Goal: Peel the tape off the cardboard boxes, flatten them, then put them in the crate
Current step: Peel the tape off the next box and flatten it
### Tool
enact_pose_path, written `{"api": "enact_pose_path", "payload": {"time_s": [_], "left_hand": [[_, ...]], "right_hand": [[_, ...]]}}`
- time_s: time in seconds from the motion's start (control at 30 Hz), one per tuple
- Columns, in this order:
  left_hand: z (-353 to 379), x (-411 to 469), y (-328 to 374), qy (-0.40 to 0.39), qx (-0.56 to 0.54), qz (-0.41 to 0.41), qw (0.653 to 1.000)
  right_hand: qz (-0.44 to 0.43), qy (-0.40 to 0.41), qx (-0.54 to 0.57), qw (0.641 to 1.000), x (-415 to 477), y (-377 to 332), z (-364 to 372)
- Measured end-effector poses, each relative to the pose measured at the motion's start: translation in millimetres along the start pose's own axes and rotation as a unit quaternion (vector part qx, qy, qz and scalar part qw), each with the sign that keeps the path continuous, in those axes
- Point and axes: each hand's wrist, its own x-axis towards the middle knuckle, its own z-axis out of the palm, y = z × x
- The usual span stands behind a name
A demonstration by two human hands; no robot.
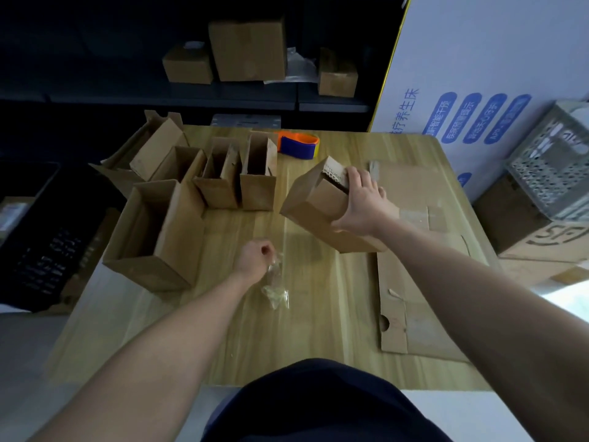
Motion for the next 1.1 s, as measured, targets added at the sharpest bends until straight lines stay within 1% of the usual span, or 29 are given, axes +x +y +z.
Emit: {"api": "enact_pose_path", "payload": {"time_s": [0.07, 0.13, 0.27, 0.33, 0.37, 0.47, 0.57, 0.87, 0.97, 1.1], "left_hand": [[18, -10, -15, -0.057, 0.025, -0.050, 0.997], [29, -16, -25, -0.091, 0.043, -0.065, 0.993], [38, -18, -30, -0.084, 0.197, -0.056, 0.975], [39, -17, -28, -0.092, 0.249, -0.057, 0.962], [40, -17, -28, -0.093, 0.256, -0.061, 0.960], [39, -18, -32, -0.088, 0.239, -0.055, 0.965], [40, -21, -36, -0.069, 0.196, -0.056, 0.977], [33, -24, -37, -0.030, 0.147, -0.125, 0.981], [33, -24, -37, -0.045, 0.135, -0.103, 0.984], [31, -24, -38, -0.057, 0.090, -0.074, 0.992]], "right_hand": [[-0.001, -0.007, 0.004, 1.000, -5, 6, 4], [-0.005, -0.012, 0.009, 1.000, -9, 9, 6], [-0.015, -0.031, 0.010, 0.999, -13, 8, 9], [-0.020, -0.032, 0.013, 0.999, -14, 7, 10], [-0.022, -0.033, 0.014, 0.999, -15, 6, 10], [-0.024, -0.039, 0.021, 0.999, -15, 4, 10], [-0.025, -0.047, 0.017, 0.998, -16, 2, 12], [-0.047, -0.052, -0.004, 0.998, -15, -10, 20], [-0.052, -0.055, -0.005, 0.997, -15, -18, 23], [-0.059, -0.060, -0.005, 0.996, -14, -29, 29]]}}
